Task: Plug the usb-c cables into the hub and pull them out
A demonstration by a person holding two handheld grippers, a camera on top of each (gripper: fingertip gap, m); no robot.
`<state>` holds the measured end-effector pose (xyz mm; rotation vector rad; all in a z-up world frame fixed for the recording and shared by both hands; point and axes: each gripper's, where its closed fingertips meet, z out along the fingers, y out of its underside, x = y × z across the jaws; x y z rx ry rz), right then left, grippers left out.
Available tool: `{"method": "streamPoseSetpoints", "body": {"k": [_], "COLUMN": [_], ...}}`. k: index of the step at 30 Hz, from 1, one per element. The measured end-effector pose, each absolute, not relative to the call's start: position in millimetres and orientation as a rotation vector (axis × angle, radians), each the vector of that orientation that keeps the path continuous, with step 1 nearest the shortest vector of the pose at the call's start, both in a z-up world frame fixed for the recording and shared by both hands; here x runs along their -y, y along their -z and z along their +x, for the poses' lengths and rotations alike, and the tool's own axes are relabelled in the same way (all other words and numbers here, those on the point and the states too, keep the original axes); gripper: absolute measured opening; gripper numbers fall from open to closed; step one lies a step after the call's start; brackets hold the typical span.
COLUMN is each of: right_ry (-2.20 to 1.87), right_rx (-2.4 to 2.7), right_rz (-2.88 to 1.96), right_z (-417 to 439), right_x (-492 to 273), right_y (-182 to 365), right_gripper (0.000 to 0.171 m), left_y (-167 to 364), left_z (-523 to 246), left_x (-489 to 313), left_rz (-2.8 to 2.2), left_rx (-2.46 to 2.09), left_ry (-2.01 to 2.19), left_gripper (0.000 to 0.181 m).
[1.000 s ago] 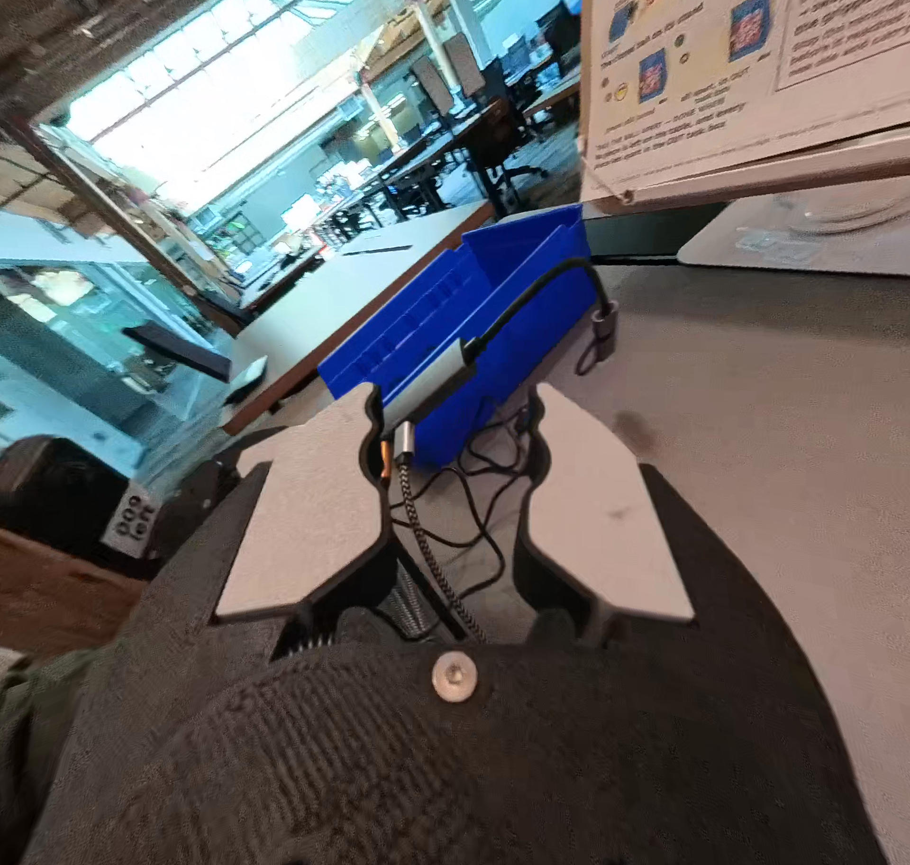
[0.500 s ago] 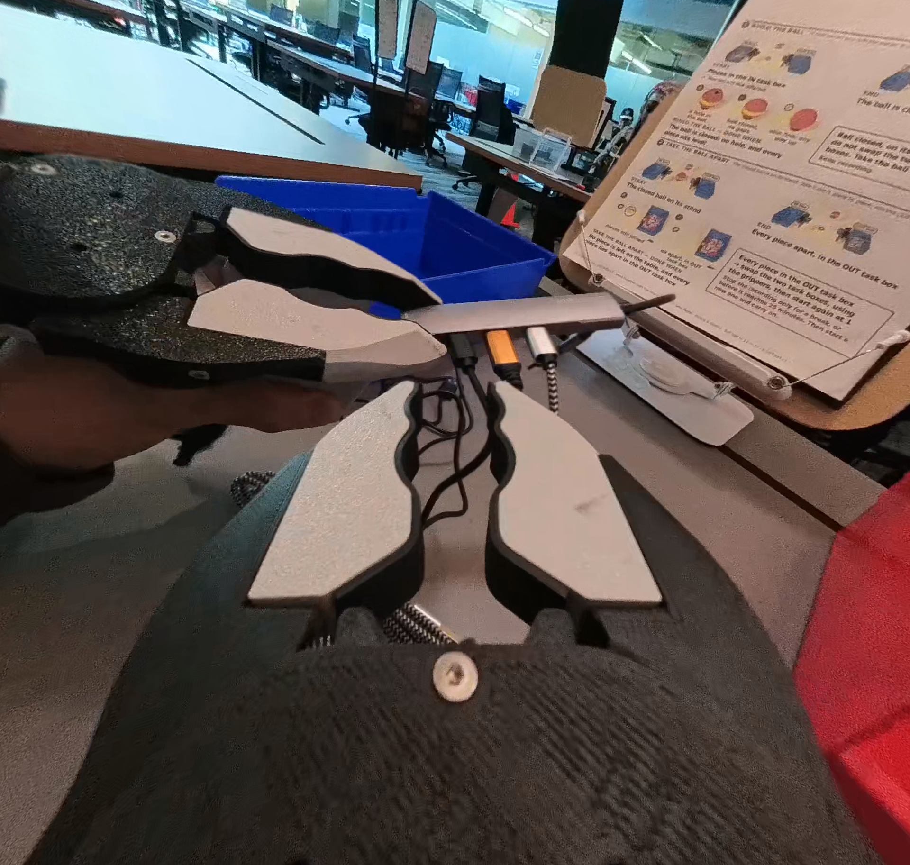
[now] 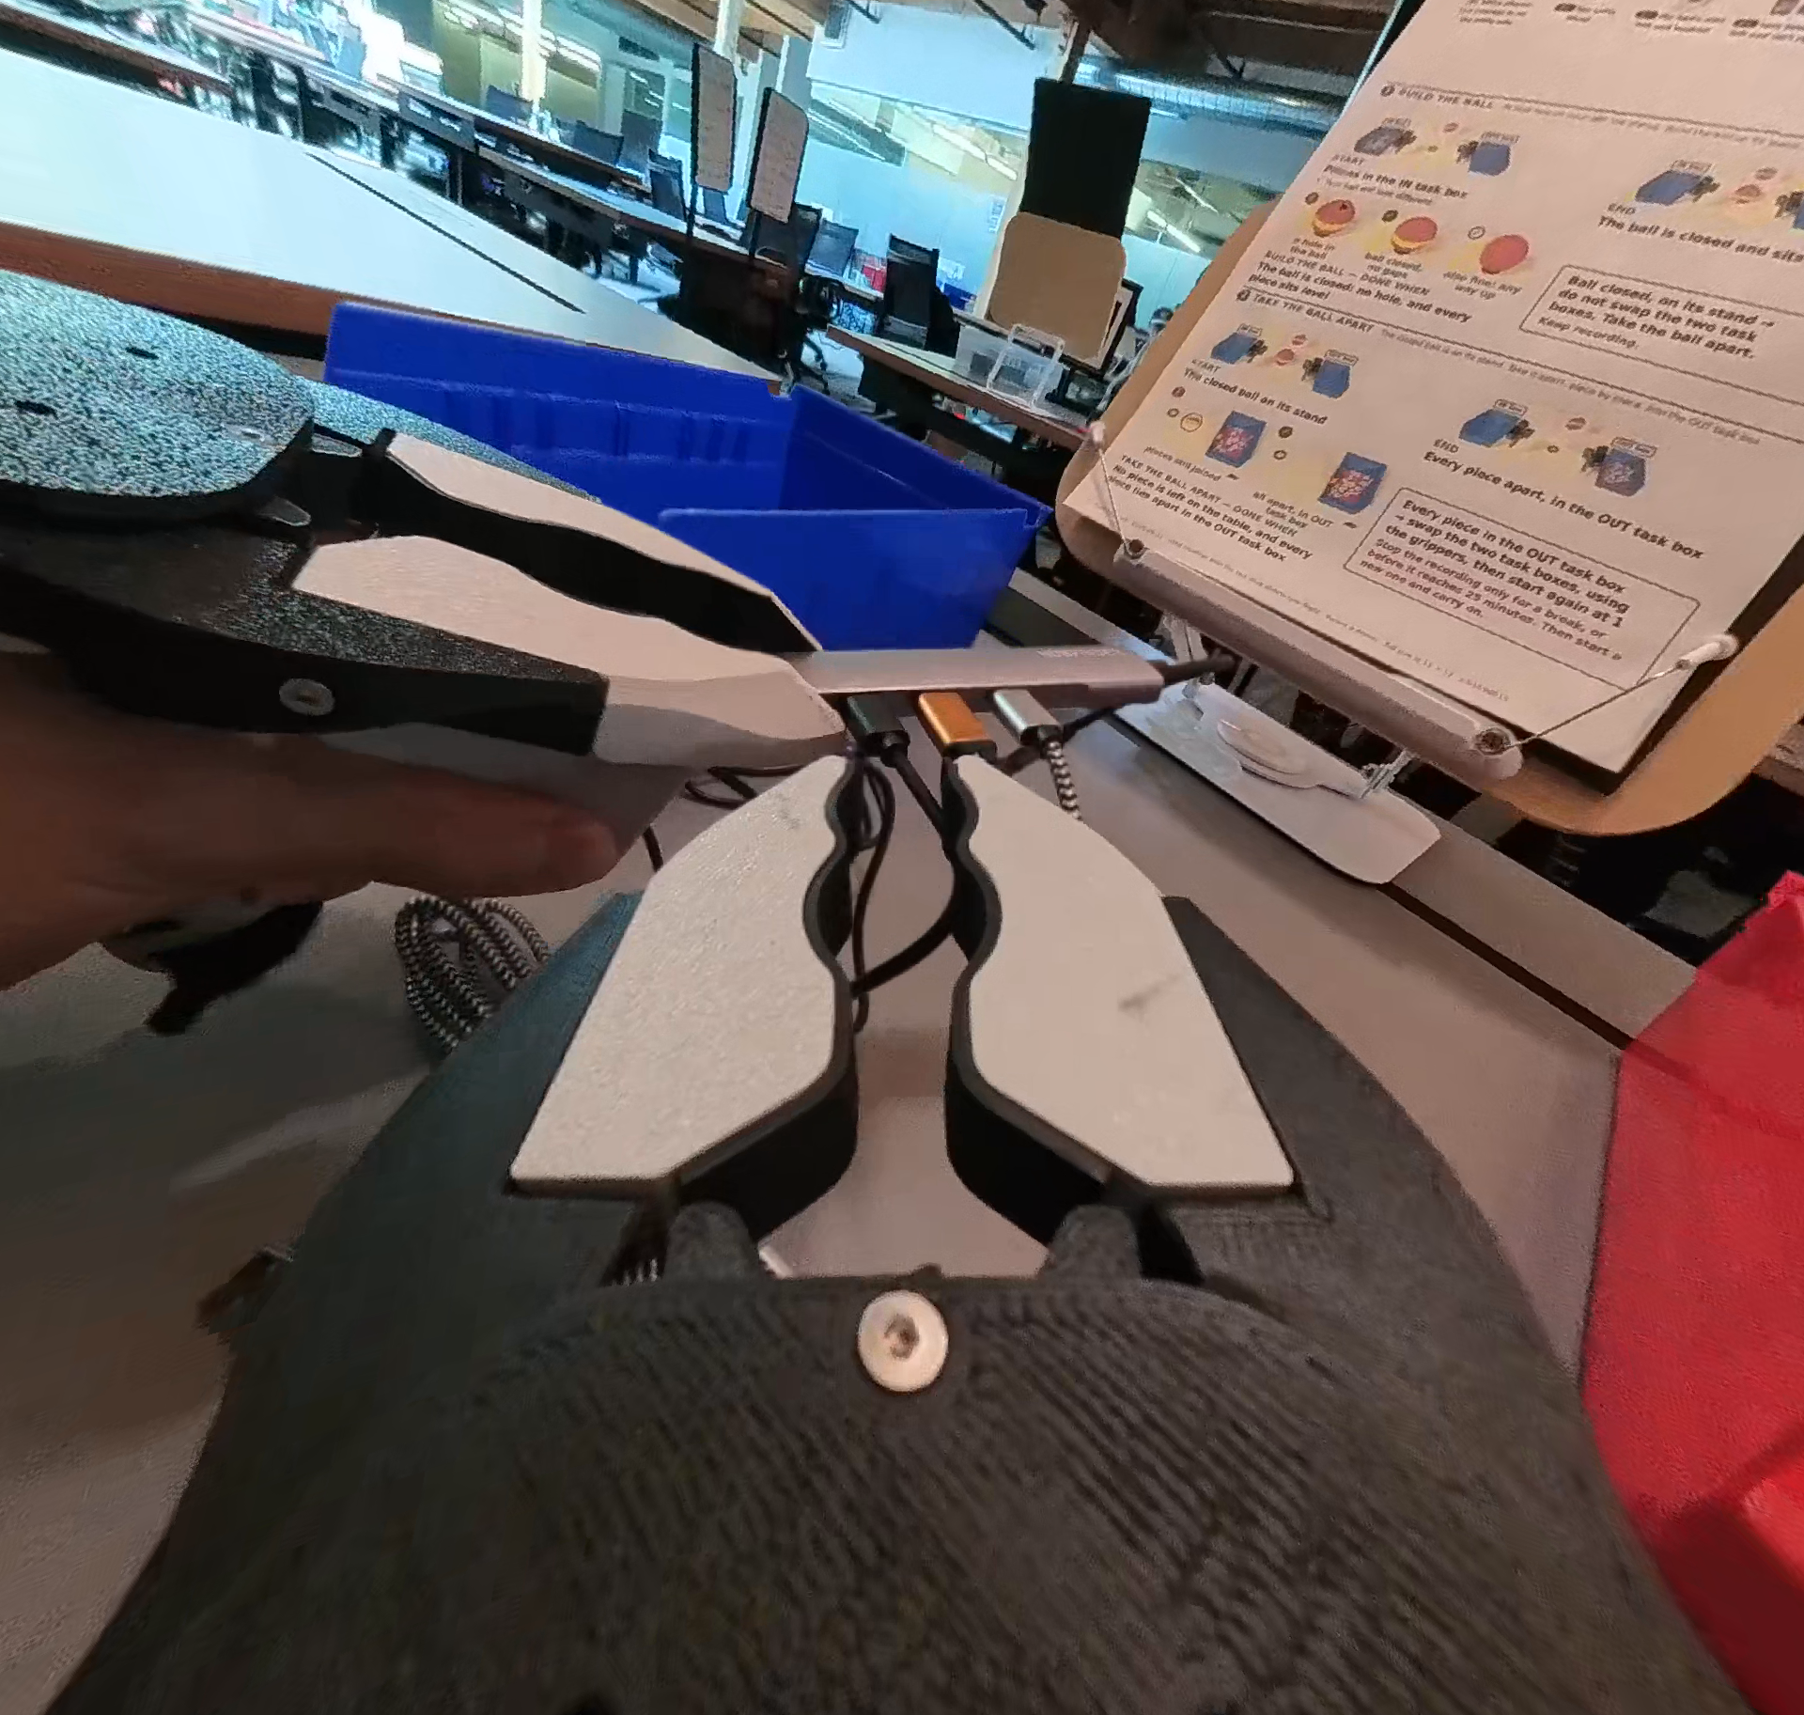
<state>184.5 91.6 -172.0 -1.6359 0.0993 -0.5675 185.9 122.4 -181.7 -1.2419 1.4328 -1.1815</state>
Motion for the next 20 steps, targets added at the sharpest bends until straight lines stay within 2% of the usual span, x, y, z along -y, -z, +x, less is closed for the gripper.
{"method": "streamPoseSetpoints", "body": {"k": [1,20], "right_ry": [0.576,0.518], "right_rx": [-0.09,-0.059], "right_rz": [-1.634,-1.675], "right_z": [184.9,182.2], "right_x": [-91.4,-95.5], "right_y": [174.5,187.4], "right_gripper": [0.015,0.01], "left_y": [185.3,192.6], "left_z": [186.5,181.7], "left_x": [-121.6,-115.3], "left_rz": [-1.25,-1.187], "left_rx": [-1.437,-1.429], "left_ry": [1.176,1.133], "left_gripper": [0.024,0.024]}}
